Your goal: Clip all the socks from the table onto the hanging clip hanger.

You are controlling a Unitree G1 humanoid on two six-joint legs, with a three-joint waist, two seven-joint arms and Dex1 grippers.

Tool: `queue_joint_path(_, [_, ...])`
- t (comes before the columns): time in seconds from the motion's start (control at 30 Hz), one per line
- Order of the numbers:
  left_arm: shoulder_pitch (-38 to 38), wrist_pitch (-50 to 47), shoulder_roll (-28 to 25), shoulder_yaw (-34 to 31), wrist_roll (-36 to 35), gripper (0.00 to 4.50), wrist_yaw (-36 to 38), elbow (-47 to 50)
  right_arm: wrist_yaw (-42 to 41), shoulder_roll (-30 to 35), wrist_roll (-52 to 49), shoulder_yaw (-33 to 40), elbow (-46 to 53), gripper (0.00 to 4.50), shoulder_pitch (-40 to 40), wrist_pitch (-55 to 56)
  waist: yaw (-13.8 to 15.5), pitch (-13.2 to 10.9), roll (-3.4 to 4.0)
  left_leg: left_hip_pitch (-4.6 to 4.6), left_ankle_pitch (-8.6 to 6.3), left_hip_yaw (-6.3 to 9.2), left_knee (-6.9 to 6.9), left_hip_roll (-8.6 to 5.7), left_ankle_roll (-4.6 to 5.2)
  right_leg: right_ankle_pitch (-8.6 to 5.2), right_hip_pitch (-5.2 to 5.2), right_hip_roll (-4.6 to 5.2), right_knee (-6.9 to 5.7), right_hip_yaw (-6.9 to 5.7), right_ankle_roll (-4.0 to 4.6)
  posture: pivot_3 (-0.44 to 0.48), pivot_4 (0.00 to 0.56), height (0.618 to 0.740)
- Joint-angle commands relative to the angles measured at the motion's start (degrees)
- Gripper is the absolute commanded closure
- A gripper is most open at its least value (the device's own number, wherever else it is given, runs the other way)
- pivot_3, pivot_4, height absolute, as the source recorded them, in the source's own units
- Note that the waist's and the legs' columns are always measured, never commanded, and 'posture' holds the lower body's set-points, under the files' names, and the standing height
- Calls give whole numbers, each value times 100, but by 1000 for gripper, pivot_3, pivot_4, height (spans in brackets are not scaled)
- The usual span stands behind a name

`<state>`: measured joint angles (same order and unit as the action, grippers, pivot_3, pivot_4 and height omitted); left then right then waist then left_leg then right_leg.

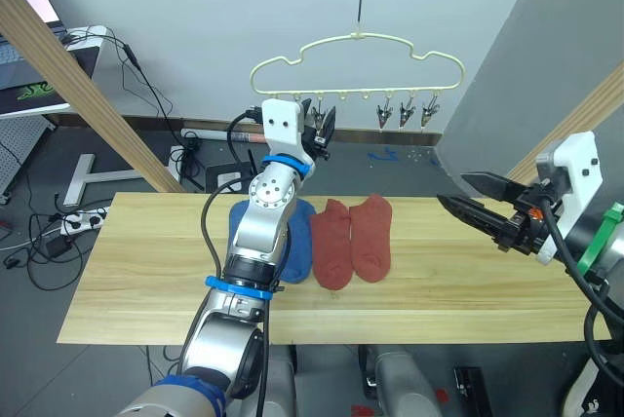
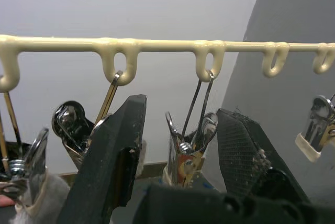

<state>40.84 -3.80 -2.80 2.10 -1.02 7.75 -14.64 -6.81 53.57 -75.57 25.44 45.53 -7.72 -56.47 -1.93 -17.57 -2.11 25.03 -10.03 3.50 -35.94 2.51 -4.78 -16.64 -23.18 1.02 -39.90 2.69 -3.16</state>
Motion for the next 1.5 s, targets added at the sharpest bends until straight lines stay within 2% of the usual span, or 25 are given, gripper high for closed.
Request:
queue_joint_path(0.03, [12,-57,51,-26,61,2120,-186,471,153,71,-185,-61,184,1749,-91,210,2,0,0,1,0,0,0,0,0,0,0,0,0,0,0,-79,278,740])
queue_joint_path(0.5, [-298,-610,187,7,150,2120,-612,1040,193,232,-365,-418,16,1749,-325,365,11,-3,-4,2,-1,2,1,0,1,-15,0,0,3,0,-25,-50,302,740])
queue_joint_path(1.5, [-33,-599,462,58,92,2120,-568,738,515,344,-564,-375,168,1749,-14,623,8,-4,-4,35,-8,5,8,0,13,-12,-1,0,70,-5,-36,-92,305,740])
